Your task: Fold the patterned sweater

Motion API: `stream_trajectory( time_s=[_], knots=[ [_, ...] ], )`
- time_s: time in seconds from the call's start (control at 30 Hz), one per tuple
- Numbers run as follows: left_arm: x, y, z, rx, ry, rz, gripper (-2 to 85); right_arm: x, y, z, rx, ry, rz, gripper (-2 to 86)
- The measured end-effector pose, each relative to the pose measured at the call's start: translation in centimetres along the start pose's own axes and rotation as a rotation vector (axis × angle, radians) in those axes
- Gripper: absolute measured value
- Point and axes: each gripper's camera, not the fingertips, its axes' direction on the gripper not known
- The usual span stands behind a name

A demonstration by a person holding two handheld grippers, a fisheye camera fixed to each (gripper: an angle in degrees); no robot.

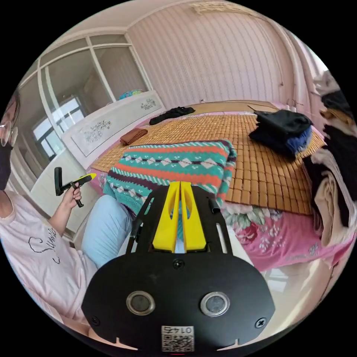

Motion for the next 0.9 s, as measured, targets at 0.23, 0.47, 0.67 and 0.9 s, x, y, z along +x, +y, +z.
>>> stream_trajectory(
  time_s=[0.23,0.47,0.67,0.9],
  knots=[
    [12.5,2.1,10.5,0.046,-0.107,0.262,-1.0,-11.6,-13.8,16.7,-0.246,0.15,-0.39,-0.3],
    [14.5,9.5,18.3,-0.047,-0.121,0.321,-0.9,-11.8,-15.9,30.1,-0.543,0.183,-0.395,-0.6],
    [16.0,12.2,17.4,0.046,-0.036,0.417,-1.0,-13.2,-19.2,28.6,-0.666,0.219,-0.509,-0.7],
    [15.3,14.8,22.3,-0.112,0.089,0.408,-1.0,-9.9,-20.3,32.6,-0.681,0.29,-0.429,-0.7]
  ],
)
